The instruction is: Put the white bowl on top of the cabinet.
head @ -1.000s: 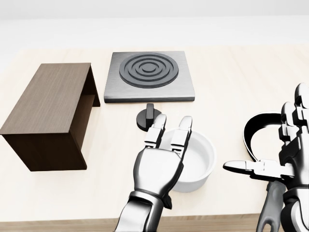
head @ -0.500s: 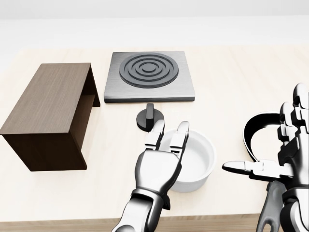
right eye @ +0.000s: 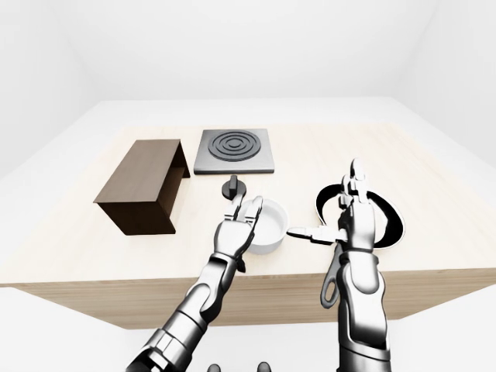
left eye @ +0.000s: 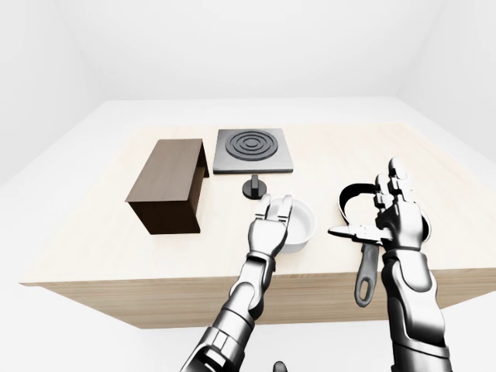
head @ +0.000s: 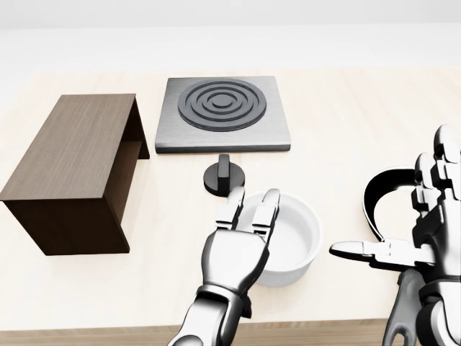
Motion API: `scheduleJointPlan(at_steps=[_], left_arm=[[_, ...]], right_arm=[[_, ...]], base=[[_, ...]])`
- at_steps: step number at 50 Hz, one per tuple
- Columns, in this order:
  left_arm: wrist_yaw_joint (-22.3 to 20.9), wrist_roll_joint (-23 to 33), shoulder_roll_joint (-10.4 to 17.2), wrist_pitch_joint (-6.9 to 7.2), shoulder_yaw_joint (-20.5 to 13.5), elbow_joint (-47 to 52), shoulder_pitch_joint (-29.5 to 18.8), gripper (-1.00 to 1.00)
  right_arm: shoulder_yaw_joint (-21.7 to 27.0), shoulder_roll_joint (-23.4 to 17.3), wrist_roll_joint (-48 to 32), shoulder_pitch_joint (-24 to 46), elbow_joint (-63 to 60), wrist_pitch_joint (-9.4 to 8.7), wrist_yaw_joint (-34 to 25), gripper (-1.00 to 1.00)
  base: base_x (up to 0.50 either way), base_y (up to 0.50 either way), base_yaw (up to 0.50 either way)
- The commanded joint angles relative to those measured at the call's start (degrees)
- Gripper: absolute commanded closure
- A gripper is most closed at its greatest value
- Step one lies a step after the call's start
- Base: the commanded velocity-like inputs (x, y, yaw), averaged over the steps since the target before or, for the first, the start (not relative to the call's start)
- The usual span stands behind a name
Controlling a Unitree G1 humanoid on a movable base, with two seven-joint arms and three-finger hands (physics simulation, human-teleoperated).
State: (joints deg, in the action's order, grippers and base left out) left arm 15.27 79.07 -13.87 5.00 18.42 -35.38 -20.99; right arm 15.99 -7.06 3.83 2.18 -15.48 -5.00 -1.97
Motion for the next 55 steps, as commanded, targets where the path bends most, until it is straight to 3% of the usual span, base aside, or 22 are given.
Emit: scheduleJointPlan(at_steps=[1,22,55], left_arm=[[0.4,0.0,-0.1,0.0,-0.1,-1.5,-0.6,-1.0],[1.3,0.1,-0.4,0.0,-0.3,-4.2,-1.6,-1.0],[5.5,-3.0,-1.4,0.0,-2.3,-17.4,-9.1,-1.0]], right_arm=[[-0.2,0.1,-0.2,-0.1,0.0,0.0,-0.1,-1.0],[-0.3,0.2,-0.3,-0.3,-0.5,0.0,-0.3,-1.0],[-0.3,0.2,-0.4,-0.2,-0.4,0.0,-0.5,-1.0]], base=[[0.0,0.0,0.0],[0.0,0.0,0.0],[0.0,0.0,0.0]])
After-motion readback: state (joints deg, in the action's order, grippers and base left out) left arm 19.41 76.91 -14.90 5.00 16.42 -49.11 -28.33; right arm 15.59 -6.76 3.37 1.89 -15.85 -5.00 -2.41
